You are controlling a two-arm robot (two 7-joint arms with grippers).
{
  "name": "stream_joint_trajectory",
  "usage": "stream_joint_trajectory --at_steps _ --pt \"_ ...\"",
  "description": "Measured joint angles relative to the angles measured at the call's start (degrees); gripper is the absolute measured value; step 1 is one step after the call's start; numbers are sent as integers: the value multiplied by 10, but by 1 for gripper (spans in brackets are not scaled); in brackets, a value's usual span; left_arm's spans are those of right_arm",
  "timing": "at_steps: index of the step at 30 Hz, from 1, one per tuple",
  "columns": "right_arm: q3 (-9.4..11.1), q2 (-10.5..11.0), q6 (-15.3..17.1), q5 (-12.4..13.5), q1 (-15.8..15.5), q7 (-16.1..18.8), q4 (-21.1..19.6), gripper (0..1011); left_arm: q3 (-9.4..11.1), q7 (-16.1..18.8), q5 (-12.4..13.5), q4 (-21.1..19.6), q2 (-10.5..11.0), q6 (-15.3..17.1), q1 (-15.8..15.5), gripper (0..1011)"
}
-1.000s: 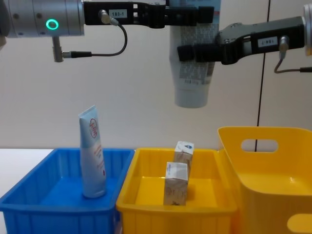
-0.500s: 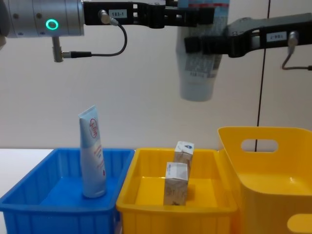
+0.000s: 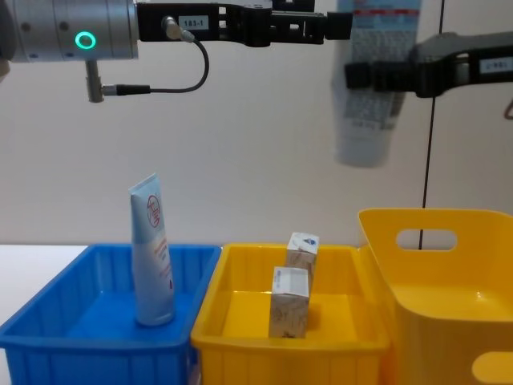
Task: Bimanual collaborative sorting of washing and personal care products
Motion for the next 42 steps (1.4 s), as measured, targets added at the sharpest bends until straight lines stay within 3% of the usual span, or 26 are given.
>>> stream_joint_trajectory --at_steps 9,21,31,35,42 --pt "7 21 0 -5 -19 -28 -8 219 -2 21 1 -12 6 4 9 1001" --pt "16 36 18 -29 -46 -95 -22 217 -18 96 14 -59 25 28 41 1001" --pt "27 33 45 -50 -65 -160 -32 218 -32 168 28 -100 41 51 71 1001" --pt "33 27 60 -61 -73 -196 -36 218 -41 213 36 -124 51 69 91 1001" --pt "43 14 85 -77 -86 -252 -39 217 -48 253 43 -143 62 84 111 1001"
